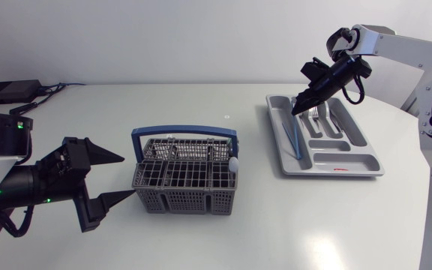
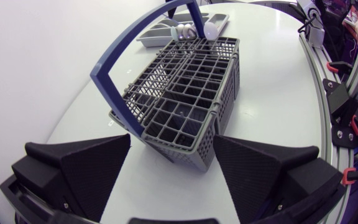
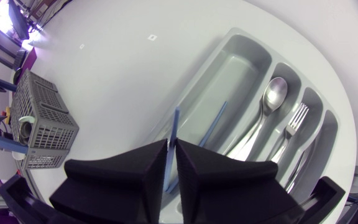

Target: Unload the cutlery basket into the drawer organizer.

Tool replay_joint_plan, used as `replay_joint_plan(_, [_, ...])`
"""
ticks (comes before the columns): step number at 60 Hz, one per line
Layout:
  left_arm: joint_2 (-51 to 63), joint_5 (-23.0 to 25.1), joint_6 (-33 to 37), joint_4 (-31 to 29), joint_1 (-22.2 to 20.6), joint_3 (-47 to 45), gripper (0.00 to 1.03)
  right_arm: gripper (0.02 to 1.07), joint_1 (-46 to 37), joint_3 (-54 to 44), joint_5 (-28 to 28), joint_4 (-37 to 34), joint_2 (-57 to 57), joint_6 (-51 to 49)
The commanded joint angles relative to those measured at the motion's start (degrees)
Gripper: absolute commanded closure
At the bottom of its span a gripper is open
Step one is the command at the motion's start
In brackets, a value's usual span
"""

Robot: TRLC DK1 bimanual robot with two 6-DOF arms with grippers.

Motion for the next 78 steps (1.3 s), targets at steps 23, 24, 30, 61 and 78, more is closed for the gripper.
replay_joint_plan(23, [-0.2, 0.7, 1.48, 0.28, 0.4, -1.33, 0.07, 0.1, 0.7, -24.48, -0.77, 18.53, -17.49, 3.59])
replay_joint_plan(24, [-0.29, 0.7, 1.48, 0.19, 0.4, -1.42, 0.07, 0.1, 0.7, -26.06, -1.65, 18.97, -19.16, 3.07])
replay_joint_plan(30, [-0.99, 0.7, 1.39, -0.16, 0.31, -1.5, 0.07, 0.1, 1.58, -34.76, -4.73, 21.61, -27.77, 1.05])
replay_joint_plan(61, [-4.51, 0.7, 0.51, -1.75, -0.65, -2.56, 0.07, 0.36, 14.94, -57.17, -7.54, 22.75, -48.07, 8.16])
replay_joint_plan(78, [-6.18, 0.79, 0.42, -2.45, -0.65, -3.61, 0.07, 0.48, 23.99, -58.84, -3.59, 26.62, -48.6, 17.57])
